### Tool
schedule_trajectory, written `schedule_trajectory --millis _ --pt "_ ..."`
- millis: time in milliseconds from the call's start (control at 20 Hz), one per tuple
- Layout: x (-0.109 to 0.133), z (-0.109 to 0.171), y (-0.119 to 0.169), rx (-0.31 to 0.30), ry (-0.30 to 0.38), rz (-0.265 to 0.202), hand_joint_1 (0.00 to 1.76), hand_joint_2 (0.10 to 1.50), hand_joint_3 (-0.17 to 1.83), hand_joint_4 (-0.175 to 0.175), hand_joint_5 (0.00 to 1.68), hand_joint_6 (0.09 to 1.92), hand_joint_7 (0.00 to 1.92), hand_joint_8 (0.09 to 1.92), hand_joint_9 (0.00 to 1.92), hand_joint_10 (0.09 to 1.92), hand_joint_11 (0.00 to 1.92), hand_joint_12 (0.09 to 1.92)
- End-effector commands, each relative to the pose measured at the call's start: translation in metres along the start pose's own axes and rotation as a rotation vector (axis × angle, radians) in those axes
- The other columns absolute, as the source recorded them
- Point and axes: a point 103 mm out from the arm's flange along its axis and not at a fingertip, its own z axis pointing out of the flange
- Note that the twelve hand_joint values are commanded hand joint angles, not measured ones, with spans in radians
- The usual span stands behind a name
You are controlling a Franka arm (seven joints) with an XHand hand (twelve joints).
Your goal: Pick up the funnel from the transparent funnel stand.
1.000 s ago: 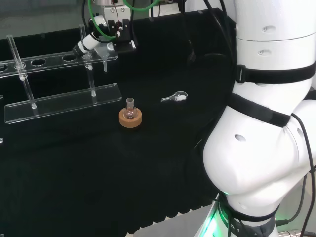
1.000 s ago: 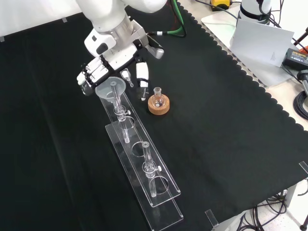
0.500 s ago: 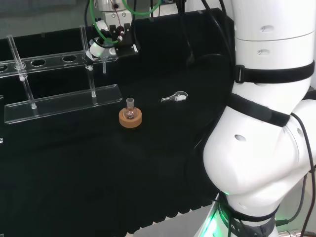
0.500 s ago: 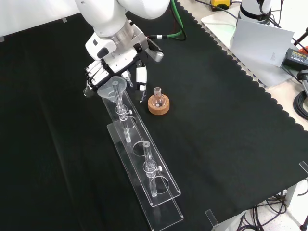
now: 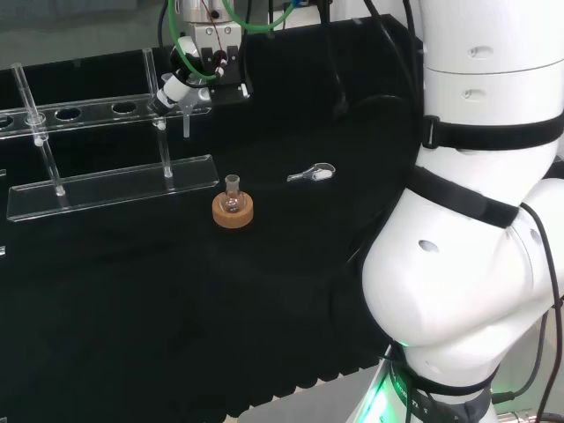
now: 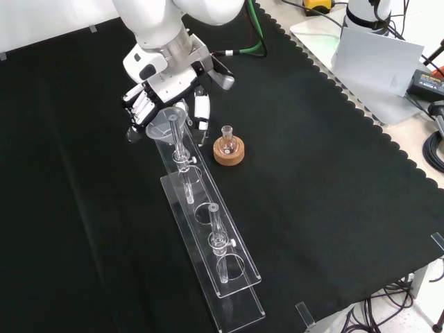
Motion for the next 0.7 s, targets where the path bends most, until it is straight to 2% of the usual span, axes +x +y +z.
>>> schedule_trajectory --millis 50,250,400,550,700 --pt "-0.0052 -0.0036 0.0033 0.011 0.026 0.011 0.70 0.65 0.15 -0.003 0.27 0.09 0.34 0.52 0.35 0.68 0.00 1.51" --pt "-0.0080 -0.0054 0.0059 0.033 0.036 0.023 0.66 0.57 0.31 -0.012 0.15 0.09 0.16 0.59 0.17 0.78 0.00 1.53" --pt "-0.0089 -0.0025 0.0078 0.046 0.035 0.028 0.63 0.52 0.39 -0.018 0.10 0.09 0.09 0.62 0.07 0.83 0.00 1.55" --pt "-0.0087 0.0009 0.0081 0.042 0.036 0.029 0.63 0.51 0.42 -0.021 0.09 0.09 0.09 0.64 0.07 0.86 0.01 1.57" --pt "-0.0089 0.0020 0.0078 0.036 0.041 0.031 0.62 0.50 0.45 -0.025 0.12 0.09 0.21 0.66 0.18 0.85 0.04 1.59"
